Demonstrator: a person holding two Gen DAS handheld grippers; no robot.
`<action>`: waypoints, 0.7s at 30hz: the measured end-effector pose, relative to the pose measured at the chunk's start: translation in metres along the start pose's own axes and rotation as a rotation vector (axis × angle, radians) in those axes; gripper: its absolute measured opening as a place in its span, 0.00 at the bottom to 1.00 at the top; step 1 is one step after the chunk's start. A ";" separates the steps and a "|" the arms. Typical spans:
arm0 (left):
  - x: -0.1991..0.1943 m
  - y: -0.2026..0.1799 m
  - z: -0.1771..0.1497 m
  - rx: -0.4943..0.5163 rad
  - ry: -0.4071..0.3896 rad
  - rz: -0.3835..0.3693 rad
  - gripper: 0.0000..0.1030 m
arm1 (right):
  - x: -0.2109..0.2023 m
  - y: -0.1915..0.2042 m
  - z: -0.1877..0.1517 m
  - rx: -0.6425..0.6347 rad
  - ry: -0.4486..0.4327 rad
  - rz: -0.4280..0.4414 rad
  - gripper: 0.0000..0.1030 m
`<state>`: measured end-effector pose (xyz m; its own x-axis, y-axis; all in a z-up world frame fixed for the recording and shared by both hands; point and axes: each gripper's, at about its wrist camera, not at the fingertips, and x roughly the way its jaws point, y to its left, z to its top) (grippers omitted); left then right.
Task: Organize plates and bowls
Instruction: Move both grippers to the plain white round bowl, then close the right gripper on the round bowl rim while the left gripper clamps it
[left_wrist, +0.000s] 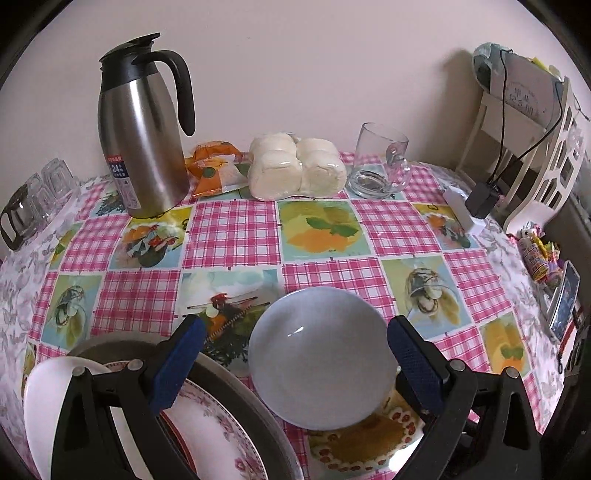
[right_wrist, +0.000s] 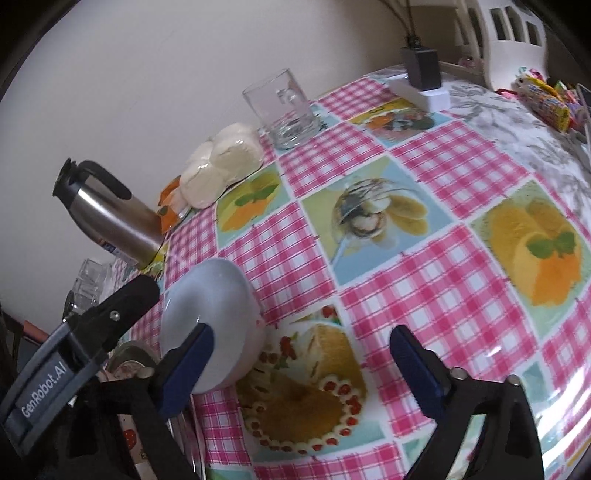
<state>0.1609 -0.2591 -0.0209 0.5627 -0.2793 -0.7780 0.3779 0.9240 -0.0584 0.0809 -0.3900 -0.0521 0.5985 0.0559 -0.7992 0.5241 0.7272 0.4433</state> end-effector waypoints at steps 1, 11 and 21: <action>0.001 0.000 0.000 0.002 -0.001 0.003 0.96 | 0.002 0.002 -0.001 -0.005 0.004 -0.002 0.85; 0.001 0.001 0.000 0.004 0.000 -0.001 0.95 | 0.024 0.016 -0.006 -0.024 0.030 0.010 0.48; 0.002 0.000 0.000 0.019 -0.001 0.012 0.95 | 0.030 0.026 -0.008 -0.041 0.043 0.064 0.17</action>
<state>0.1620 -0.2596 -0.0221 0.5683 -0.2681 -0.7779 0.3848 0.9223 -0.0367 0.1072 -0.3641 -0.0682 0.6027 0.1316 -0.7871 0.4603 0.7484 0.4776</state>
